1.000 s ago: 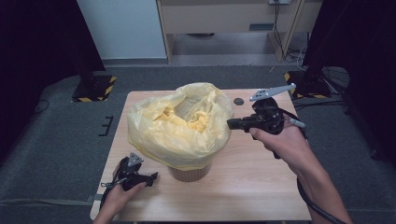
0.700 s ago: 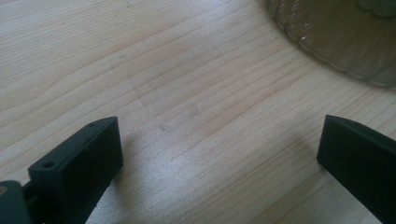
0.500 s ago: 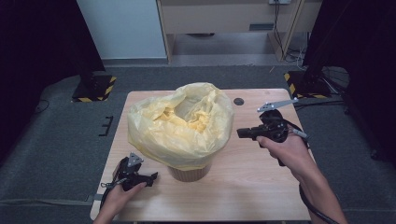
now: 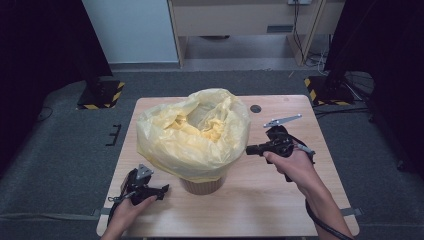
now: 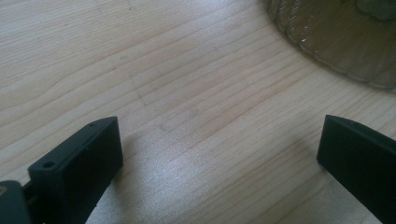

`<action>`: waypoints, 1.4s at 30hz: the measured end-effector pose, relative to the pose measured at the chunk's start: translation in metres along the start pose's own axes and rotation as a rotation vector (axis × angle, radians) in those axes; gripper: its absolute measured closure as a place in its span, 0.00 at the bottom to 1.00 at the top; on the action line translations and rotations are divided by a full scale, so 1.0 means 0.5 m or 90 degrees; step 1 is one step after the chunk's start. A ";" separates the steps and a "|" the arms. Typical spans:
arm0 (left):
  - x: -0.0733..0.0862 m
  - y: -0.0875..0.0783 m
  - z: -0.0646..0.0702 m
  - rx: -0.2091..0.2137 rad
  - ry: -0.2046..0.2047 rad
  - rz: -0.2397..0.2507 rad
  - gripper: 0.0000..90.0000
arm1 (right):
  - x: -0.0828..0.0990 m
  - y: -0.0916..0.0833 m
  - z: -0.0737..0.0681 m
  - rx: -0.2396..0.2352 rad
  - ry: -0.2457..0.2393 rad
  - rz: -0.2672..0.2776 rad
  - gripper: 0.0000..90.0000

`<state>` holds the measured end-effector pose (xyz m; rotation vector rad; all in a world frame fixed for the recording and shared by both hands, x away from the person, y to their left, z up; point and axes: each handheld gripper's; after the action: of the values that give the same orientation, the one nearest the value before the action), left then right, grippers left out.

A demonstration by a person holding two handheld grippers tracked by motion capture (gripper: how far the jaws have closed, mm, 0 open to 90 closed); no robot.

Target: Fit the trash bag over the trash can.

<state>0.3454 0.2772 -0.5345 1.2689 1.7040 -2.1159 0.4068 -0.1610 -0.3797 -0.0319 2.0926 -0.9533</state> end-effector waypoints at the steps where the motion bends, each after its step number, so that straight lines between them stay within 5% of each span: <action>1: 0.000 0.000 0.000 0.000 0.000 0.000 0.00 | -0.002 0.004 -0.001 -0.005 0.000 0.001 0.99; 8: 0.000 0.000 0.000 0.000 0.000 -0.001 0.00 | -0.016 0.024 -0.012 -0.022 -0.006 0.008 0.89; 23: -0.002 0.000 0.000 0.001 0.000 -0.004 0.00 | -0.018 0.020 -0.032 -0.070 0.038 0.048 0.70; 35: -0.004 0.001 -0.001 0.002 0.001 -0.008 0.00 | -0.017 0.041 -0.025 -0.030 0.052 0.024 0.67; 42: -0.020 -0.007 0.004 -0.001 -0.015 -0.045 0.06 | -0.017 0.065 -0.012 -0.002 0.069 0.007 0.66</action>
<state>0.3489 0.2730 -0.5253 1.1960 1.7654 -2.1597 0.4176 -0.1314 -0.3925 0.0308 2.1913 -0.9650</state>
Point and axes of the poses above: each handheld gripper's, and its own axes: y roughly forward along the jaws, x roughly out of its underside, z roughly to its right, and after that the axes turned 1 degree about -z, right-handed
